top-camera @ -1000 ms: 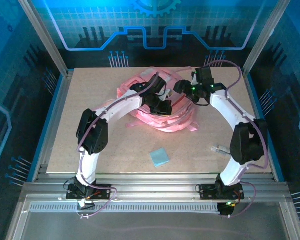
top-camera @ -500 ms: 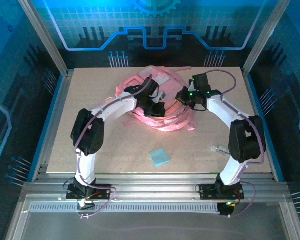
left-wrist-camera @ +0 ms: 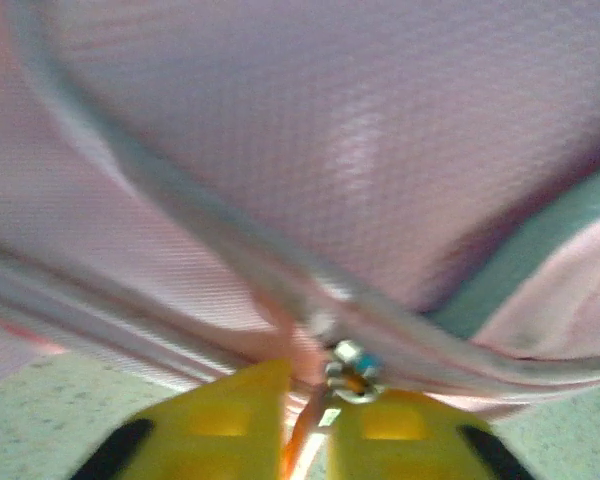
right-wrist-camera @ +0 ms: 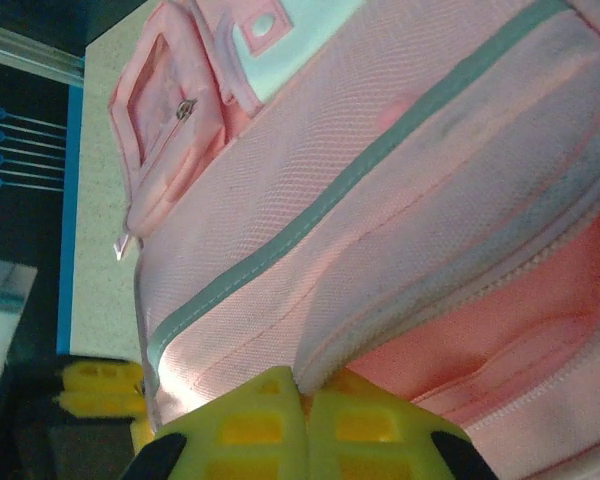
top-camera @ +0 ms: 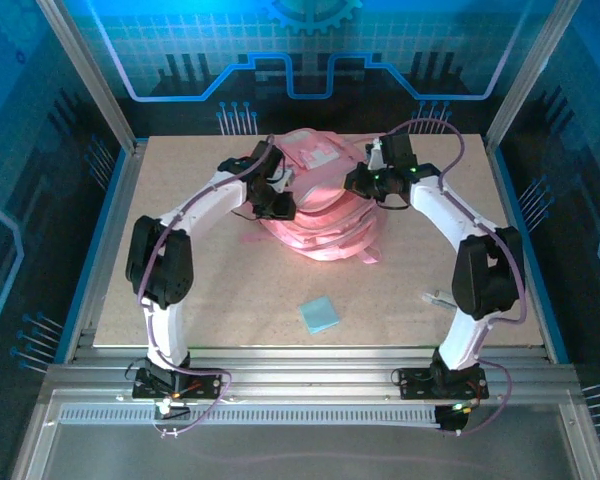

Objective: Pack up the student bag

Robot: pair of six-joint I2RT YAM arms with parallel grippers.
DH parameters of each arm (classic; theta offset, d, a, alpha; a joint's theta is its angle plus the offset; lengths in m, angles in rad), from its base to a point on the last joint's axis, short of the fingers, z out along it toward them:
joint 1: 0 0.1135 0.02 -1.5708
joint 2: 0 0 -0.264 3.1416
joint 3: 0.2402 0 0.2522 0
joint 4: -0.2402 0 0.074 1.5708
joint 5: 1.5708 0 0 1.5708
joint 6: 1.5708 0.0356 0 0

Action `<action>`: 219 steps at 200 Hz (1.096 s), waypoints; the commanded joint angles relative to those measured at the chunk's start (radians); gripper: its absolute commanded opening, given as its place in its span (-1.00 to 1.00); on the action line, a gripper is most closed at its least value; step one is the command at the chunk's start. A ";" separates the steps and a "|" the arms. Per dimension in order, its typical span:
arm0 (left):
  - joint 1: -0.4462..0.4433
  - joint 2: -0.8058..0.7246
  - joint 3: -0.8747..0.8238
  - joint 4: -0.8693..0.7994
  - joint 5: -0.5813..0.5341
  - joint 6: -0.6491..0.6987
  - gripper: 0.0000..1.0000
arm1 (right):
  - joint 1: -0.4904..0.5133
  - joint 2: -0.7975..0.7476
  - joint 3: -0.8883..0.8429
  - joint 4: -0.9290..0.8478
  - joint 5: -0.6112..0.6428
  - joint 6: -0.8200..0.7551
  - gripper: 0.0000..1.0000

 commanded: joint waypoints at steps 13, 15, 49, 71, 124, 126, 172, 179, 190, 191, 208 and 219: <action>0.062 -0.074 -0.032 -0.007 -0.072 -0.085 0.02 | 0.004 0.028 0.090 -0.035 -0.046 -0.053 -0.73; 0.061 -0.079 -0.036 -0.001 -0.066 -0.090 0.09 | 0.005 0.027 0.090 -0.039 -0.049 -0.051 -0.67; 0.061 -0.186 -0.177 0.164 -0.008 -0.208 0.95 | 0.035 -0.085 -0.010 -0.102 -0.009 -0.105 0.40; 0.066 -0.258 -0.285 0.277 -0.017 -0.262 0.98 | 0.090 -0.173 -0.110 -0.180 0.032 -0.187 0.65; 0.175 -0.334 -0.426 0.448 0.022 -0.378 0.98 | 0.378 -0.266 -0.262 -0.339 0.239 -0.242 1.00; 0.179 -0.336 -0.428 0.451 0.019 -0.379 0.98 | 0.388 -0.265 -0.264 -0.344 0.248 -0.242 1.00; 0.262 -0.341 -0.516 0.475 0.070 -0.393 0.98 | 0.609 -0.155 -0.239 -0.476 0.479 -0.266 1.00; 0.270 -0.347 -0.536 0.487 0.083 -0.398 0.98 | 0.629 -0.134 -0.239 -0.484 0.492 -0.260 1.00; 0.278 -0.358 -0.563 0.503 0.097 -0.404 0.98 | 0.655 -0.096 -0.235 -0.490 0.482 -0.243 1.00; 0.279 -0.358 -0.566 0.504 0.098 -0.404 0.98 | 0.656 -0.093 -0.234 -0.489 0.482 -0.240 1.00; 0.288 -0.367 -0.597 0.522 0.109 -0.414 0.98 | 0.695 -0.046 -0.239 -0.480 0.504 -0.205 1.00; 0.290 -0.367 -0.610 0.530 0.109 -0.417 0.98 | 0.712 -0.022 -0.239 -0.473 0.521 -0.184 1.00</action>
